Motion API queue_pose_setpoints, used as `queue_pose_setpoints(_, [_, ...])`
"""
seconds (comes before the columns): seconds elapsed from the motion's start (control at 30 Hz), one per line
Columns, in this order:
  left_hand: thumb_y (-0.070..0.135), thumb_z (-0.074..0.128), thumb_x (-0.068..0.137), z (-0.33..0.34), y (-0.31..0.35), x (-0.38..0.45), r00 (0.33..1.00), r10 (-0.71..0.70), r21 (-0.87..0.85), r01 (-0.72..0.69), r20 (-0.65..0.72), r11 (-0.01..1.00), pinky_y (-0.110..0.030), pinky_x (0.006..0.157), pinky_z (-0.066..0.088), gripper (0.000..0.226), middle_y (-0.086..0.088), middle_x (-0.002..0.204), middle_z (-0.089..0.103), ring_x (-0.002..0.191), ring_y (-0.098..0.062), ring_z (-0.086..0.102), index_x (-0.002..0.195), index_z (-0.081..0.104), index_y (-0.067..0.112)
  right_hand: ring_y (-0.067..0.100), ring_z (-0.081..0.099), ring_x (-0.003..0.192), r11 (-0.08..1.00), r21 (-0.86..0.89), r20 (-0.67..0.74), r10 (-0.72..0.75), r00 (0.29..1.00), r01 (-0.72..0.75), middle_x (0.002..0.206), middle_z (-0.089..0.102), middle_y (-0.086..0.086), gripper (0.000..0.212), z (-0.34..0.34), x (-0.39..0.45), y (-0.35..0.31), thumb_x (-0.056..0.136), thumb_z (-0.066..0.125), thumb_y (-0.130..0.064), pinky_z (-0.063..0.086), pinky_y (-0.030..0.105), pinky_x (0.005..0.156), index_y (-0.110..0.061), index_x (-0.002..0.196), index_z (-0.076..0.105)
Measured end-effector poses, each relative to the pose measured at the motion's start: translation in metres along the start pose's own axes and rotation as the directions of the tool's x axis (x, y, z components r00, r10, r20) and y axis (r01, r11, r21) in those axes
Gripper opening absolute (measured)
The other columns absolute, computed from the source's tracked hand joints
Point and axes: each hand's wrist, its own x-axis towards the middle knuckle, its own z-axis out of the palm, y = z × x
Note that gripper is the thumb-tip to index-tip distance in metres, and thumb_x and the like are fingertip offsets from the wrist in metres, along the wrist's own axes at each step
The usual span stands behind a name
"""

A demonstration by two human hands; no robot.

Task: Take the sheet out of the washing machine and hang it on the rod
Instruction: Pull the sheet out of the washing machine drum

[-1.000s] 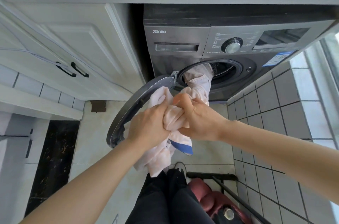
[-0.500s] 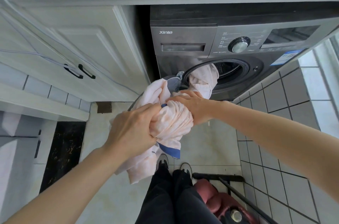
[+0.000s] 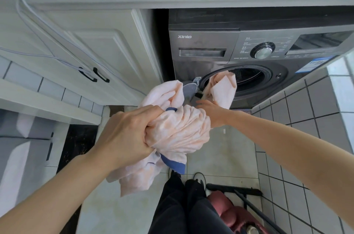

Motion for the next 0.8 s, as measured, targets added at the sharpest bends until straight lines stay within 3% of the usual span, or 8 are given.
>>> queue_pose_setpoints(0.1, [0.026, 0.073, 0.062, 0.003, -0.005, -0.002, 0.993, -0.093, 0.028, 0.091, 0.078, 0.995, -0.034, 0.052, 0.049, 0.046, 0.016, 0.077, 0.056, 0.062, -0.017, 0.054, 0.105, 0.057, 0.028, 0.031, 0.052, 0.118, 0.998, 0.036, -0.097, 0.060, 0.994, -0.057, 0.121, 0.060, 0.010, 0.039, 0.001, -0.017, 0.011, 0.091, 0.052, -0.039, 0.038, 0.036, 0.094, -0.011, 0.118, 0.057])
queue_pose_setpoints(0.23, [0.042, 0.075, 0.067, 0.012, -0.006, 0.004, 0.960, -0.216, 0.042, 0.212, 0.176, 0.976, -0.034, 0.067, 0.049, 0.069, 0.020, 0.109, 0.056, 0.088, -0.022, 0.063, 0.126, 0.040, 0.043, 0.030, 0.060, 0.104, 0.973, 0.097, -0.219, 0.228, 0.949, -0.211, 0.110, 0.065, 0.011, 0.029, -0.009, -0.051, 0.032, 0.090, 0.054, -0.025, 0.041, 0.031, 0.086, -0.007, 0.112, 0.059])
queue_pose_setpoints(0.3, [0.047, 0.078, 0.066, 0.018, -0.008, 0.007, 0.936, -0.257, 0.118, 0.235, 0.242, 0.965, -0.034, 0.076, 0.049, 0.102, 0.023, 0.147, 0.035, 0.104, -0.023, 0.063, 0.144, 0.012, 0.050, 0.029, 0.060, 0.102, 0.945, 0.079, -0.246, 0.328, 0.912, -0.318, 0.105, 0.066, 0.007, 0.029, -0.014, -0.067, 0.041, 0.085, 0.057, -0.024, 0.042, 0.037, 0.090, -0.012, 0.112, 0.056])
queue_pose_setpoints(0.4, [0.060, 0.077, 0.065, 0.025, -0.004, 0.011, 0.911, -0.289, 0.181, 0.244, 0.295, 0.953, -0.035, 0.081, 0.049, 0.122, 0.023, 0.160, -0.001, 0.114, -0.023, 0.061, 0.143, -0.016, 0.055, 0.027, 0.060, 0.096, 0.890, 0.114, -0.328, 0.454, 0.829, -0.442, 0.098, 0.065, 0.000, 0.052, -0.017, -0.081, 0.051, 0.076, 0.060, -0.022, 0.039, 0.040, 0.084, -0.021, 0.125, 0.043])
queue_pose_setpoints(0.47, [0.065, 0.075, 0.063, 0.028, 0.000, 0.013, 0.910, -0.286, 0.167, 0.245, 0.302, 0.955, -0.035, 0.083, 0.049, 0.119, 0.025, 0.160, -0.003, 0.115, -0.022, 0.060, 0.143, -0.013, 0.056, 0.027, 0.060, 0.096, 0.874, 0.107, -0.392, 0.476, 0.787, -0.475, 0.100, 0.066, 0.000, 0.066, -0.020, -0.089, 0.057, 0.076, 0.058, -0.020, 0.036, 0.039, 0.080, -0.027, 0.136, 0.032])
queue_pose_setpoints(0.57, [0.063, 0.072, 0.066, 0.030, 0.008, 0.020, 0.912, -0.264, 0.165, 0.222, 0.315, 0.961, -0.034, 0.089, 0.046, 0.108, 0.029, 0.158, 0.003, 0.123, -0.018, 0.055, 0.148, 0.002, 0.052, 0.028, 0.059, 0.096, 0.880, 0.075, -0.480, 0.445, 0.756, -0.470, 0.101, 0.066, 0.000, 0.053, -0.032, -0.105, 0.058, 0.080, 0.053, -0.014, 0.039, 0.039, 0.082, -0.027, 0.130, 0.039])
queue_pose_setpoints(0.73, [0.056, 0.072, 0.068, 0.041, 0.025, 0.034, 0.908, -0.206, 0.146, 0.163, 0.365, 0.976, -0.033, 0.092, 0.046, 0.091, 0.028, 0.151, 0.031, 0.127, -0.015, 0.051, 0.143, 0.021, 0.052, 0.024, 0.057, 0.103, 0.936, -0.046, -0.542, 0.269, 0.796, -0.348, 0.109, 0.065, -0.009, 0.061, -0.038, -0.125, 0.031, 0.071, 0.048, -0.010, 0.041, 0.040, 0.079, -0.037, 0.126, 0.045])
queue_pose_setpoints(0.8, [0.060, 0.068, 0.064, 0.049, 0.032, 0.038, 0.907, -0.187, 0.138, 0.144, 0.377, 0.980, -0.036, 0.086, 0.048, 0.086, 0.020, 0.141, 0.048, 0.118, -0.020, 0.057, 0.138, 0.026, 0.052, 0.028, 0.059, 0.095, 0.945, 0.053, -0.559, 0.296, 0.774, -0.323, 0.096, 0.066, -0.004, 0.057, -0.047, -0.132, 0.018, 0.067, 0.048, -0.007, 0.040, 0.038, 0.076, -0.031, 0.119, 0.051])
